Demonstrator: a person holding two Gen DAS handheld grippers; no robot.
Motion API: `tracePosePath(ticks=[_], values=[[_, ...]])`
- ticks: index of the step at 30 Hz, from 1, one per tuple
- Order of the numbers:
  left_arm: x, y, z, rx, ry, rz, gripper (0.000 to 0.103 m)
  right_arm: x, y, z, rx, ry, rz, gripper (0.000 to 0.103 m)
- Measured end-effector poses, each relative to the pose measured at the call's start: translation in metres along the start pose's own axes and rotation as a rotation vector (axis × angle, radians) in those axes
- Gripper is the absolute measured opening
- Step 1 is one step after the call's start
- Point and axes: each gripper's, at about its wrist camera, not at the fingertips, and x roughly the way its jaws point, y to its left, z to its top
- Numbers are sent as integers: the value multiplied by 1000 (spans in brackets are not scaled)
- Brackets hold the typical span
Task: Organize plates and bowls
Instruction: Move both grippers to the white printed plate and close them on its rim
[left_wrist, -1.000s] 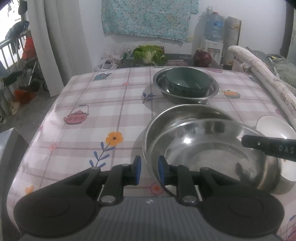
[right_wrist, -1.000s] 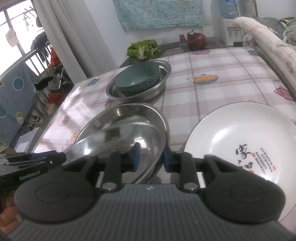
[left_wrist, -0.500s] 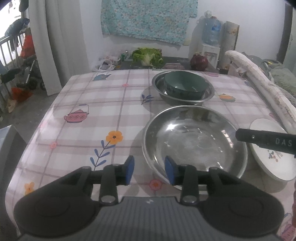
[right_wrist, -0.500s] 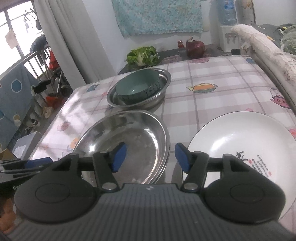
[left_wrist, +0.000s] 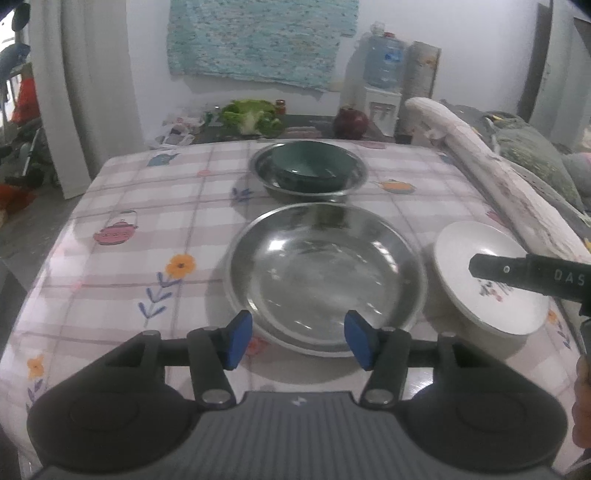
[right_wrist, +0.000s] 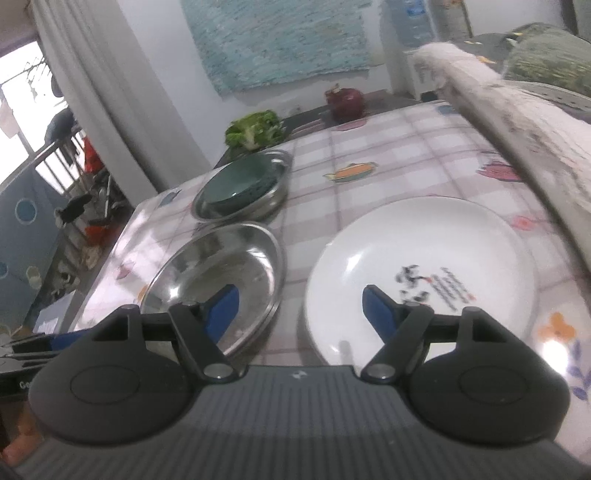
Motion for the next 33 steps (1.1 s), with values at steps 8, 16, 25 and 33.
tracePosePath(ticks=[8,16,25,33], values=[[-6,-36,-14,-33,-6,-44,57,-23,-33,-9,50,-20,-8,74],[0,-78,-26,14,1,-55,57,-40,-64,-14,80,-28,-20,74],[7,-102,-29,-8,-37,-52,57,-56,-101,-11,115,-57,-62,74],[17,-119,-28,-34,-74,-75,57,-51,-132,7,93,-64,-114,74]])
